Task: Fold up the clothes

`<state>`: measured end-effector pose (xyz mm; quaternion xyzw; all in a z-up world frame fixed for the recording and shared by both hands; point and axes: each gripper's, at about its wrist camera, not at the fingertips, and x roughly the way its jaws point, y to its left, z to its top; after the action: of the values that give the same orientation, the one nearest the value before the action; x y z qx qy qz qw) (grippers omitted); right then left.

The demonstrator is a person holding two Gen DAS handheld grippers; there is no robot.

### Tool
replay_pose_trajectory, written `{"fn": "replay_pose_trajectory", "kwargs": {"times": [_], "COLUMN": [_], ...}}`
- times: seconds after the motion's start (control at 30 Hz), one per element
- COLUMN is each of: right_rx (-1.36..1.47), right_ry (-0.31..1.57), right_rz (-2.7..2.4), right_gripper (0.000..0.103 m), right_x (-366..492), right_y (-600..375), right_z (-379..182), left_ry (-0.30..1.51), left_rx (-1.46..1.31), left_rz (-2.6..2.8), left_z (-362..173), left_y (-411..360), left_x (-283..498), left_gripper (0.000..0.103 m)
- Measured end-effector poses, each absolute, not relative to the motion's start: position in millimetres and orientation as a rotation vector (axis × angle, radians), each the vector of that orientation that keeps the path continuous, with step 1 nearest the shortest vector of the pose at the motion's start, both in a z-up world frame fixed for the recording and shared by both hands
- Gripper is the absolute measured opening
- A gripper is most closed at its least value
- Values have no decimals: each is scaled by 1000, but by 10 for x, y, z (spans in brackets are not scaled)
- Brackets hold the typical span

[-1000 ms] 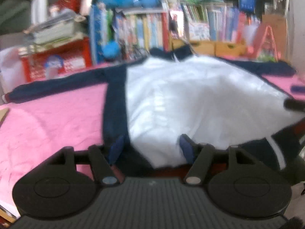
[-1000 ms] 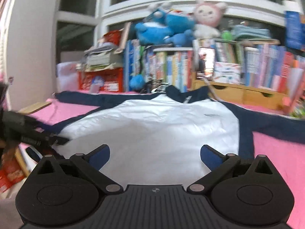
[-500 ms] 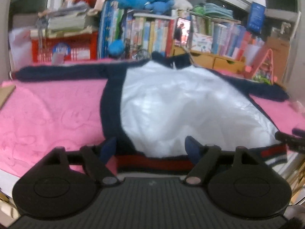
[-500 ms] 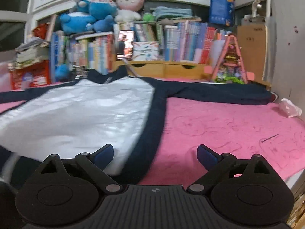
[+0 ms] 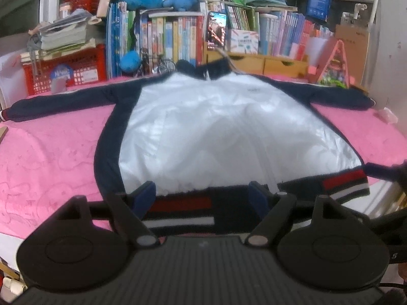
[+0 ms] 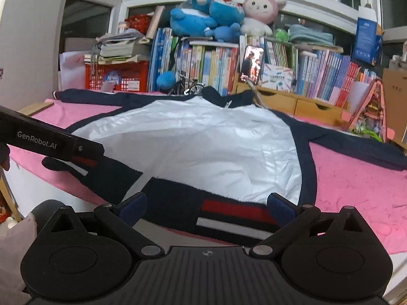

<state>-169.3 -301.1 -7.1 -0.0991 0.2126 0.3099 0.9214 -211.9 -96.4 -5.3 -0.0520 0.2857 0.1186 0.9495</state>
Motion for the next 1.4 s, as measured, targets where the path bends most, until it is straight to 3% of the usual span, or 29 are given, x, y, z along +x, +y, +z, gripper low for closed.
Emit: {"fn": "replay_pose_trajectory", "kwargs": {"times": [0.4,0.7,1.4], "right_rx": [-187,-216,226], "right_ry": [508,449,498], "right_rz": [612,565,-74], "right_gripper": [102,103,103], "right_x": [-1661,-1263,1949], "right_y": [-2942,-2986,-4726], "right_z": [-143,40,-112], "left_ry": [607,549,614], "left_rx": [-103,-88,-260], "left_rz": [243,183,417], "left_z": [-70,306,118], "left_y": [-954,-679,282], "left_x": [-2067,-1738,-528], "left_gripper": [79,82,84]}}
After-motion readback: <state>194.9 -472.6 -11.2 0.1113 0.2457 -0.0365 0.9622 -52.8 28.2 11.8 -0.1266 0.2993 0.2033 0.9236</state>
